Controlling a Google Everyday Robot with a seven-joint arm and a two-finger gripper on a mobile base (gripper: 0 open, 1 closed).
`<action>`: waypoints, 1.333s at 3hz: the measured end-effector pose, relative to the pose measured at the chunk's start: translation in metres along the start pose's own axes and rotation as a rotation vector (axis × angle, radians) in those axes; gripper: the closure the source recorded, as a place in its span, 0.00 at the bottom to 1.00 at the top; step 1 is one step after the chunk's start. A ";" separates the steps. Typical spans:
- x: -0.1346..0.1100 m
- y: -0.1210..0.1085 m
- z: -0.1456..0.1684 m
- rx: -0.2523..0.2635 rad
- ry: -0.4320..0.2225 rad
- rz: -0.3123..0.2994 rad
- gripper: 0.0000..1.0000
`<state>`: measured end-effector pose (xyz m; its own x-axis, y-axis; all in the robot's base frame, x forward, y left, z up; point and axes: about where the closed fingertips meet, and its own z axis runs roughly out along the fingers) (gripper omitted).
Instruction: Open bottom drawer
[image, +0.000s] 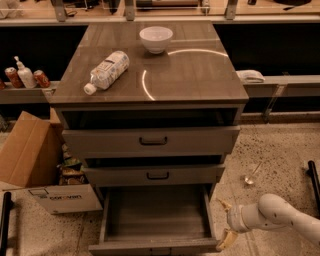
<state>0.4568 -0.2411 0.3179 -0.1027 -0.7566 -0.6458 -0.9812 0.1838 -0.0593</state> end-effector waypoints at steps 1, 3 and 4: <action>0.000 0.000 0.000 0.000 0.000 0.000 0.00; -0.008 -0.043 -0.045 0.043 -0.006 -0.014 0.00; -0.020 -0.085 -0.095 0.082 0.017 -0.028 0.00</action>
Offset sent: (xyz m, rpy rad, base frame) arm 0.0285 -0.0232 0.0251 0.0045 -0.0433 -0.0281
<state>0.5262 -0.3016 0.4083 -0.0790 -0.7722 -0.6304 -0.9670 0.2130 -0.1398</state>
